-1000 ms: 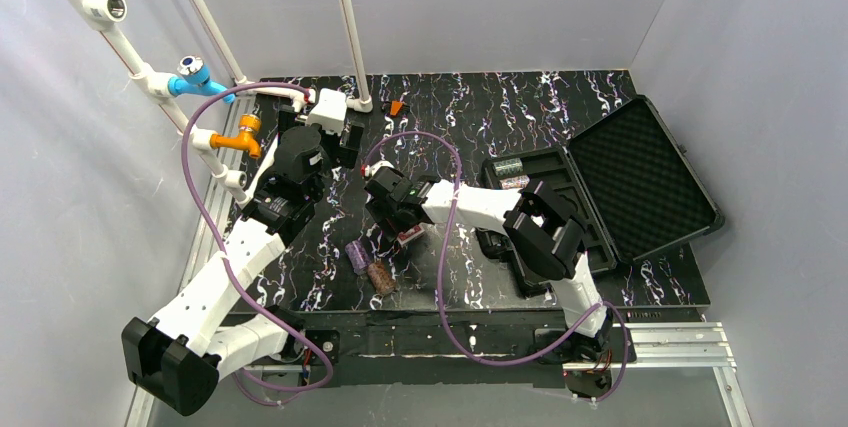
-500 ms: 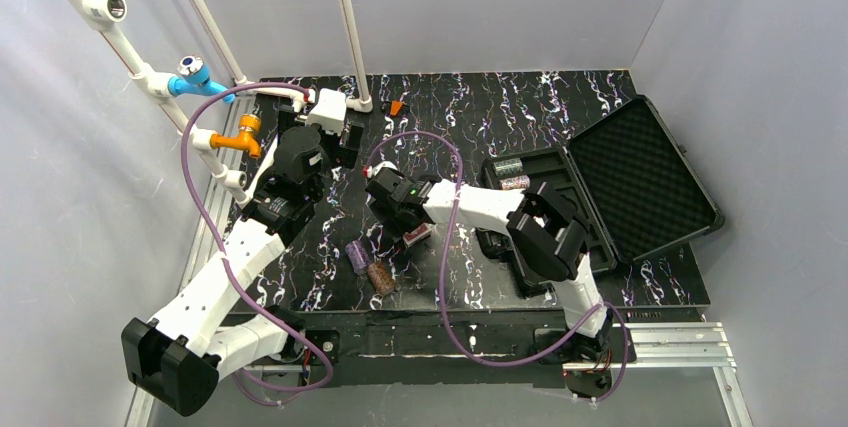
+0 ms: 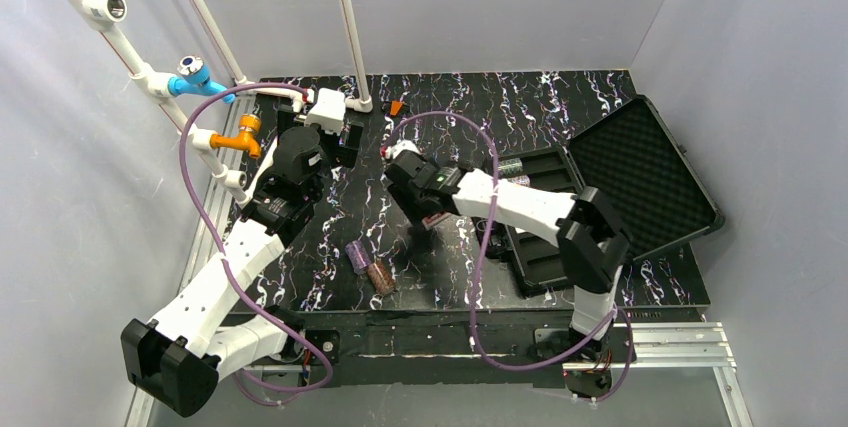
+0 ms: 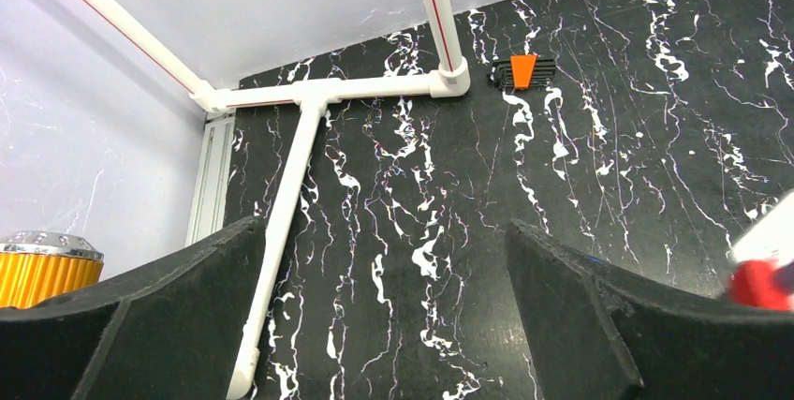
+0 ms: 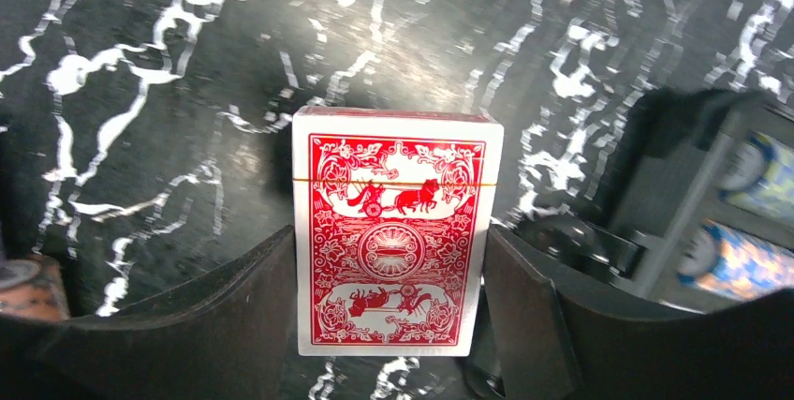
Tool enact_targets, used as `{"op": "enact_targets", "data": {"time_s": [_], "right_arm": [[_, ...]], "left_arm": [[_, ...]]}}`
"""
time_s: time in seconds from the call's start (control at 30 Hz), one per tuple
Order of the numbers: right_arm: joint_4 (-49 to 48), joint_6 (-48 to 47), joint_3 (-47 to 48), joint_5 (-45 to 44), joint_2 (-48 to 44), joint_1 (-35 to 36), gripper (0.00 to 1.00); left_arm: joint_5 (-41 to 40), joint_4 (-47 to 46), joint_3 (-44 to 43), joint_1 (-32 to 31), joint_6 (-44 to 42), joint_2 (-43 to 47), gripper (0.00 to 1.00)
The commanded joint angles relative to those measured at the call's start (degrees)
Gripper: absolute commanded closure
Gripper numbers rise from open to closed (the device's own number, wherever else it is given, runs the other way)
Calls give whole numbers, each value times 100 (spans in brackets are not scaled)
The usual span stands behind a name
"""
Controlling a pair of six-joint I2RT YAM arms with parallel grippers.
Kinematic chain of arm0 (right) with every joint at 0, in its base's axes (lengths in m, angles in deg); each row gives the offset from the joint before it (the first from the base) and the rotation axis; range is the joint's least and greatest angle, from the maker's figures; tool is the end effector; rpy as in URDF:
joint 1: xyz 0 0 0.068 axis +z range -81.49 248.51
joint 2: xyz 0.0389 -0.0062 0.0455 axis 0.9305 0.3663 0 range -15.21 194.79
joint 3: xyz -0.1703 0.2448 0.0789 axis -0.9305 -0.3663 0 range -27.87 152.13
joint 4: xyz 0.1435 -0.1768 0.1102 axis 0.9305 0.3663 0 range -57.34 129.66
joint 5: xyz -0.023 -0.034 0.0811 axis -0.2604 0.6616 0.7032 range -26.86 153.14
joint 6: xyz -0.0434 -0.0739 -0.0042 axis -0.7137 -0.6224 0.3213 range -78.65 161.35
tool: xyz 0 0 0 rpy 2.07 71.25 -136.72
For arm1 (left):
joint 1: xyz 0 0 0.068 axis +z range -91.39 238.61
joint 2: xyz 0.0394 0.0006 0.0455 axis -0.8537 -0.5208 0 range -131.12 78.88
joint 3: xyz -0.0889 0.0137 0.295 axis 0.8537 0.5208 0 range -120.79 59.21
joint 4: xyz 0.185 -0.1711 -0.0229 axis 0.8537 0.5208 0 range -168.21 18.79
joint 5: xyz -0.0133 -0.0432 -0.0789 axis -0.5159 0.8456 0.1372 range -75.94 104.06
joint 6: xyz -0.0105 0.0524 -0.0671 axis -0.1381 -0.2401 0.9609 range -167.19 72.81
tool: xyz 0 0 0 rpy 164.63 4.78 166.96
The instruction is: Pack up texas hold em set
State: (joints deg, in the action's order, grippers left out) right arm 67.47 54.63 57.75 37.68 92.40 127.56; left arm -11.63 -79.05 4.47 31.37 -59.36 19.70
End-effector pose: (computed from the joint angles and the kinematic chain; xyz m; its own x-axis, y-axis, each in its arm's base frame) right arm 0.2490 0.3522 0.2483 -0.5690 -0.5454 -0.6155 -0.5370 0.8133 -0.2242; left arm 0.2354 -0.0842 0.4043 -0.0488 0.2387 -0.9699 0.0391 0.9707 0.2370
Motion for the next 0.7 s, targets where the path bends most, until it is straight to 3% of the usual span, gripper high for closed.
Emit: {"op": "enact_targets", "data": {"time_s": [0.0, 0.3, 0.67], "right_arm": [[365, -121, -354, -594, -797, -384, 46], [676, -325, -1182, -902, -2017, -1214, 46], [584, -797, -1768, -1436, -2509, -1805, 45]], "left_arm": [[10, -148, 34, -27, 64, 118, 1], [107, -112, 25, -27, 52, 119, 1], [123, -100, 25, -27, 83, 62, 1]]}}
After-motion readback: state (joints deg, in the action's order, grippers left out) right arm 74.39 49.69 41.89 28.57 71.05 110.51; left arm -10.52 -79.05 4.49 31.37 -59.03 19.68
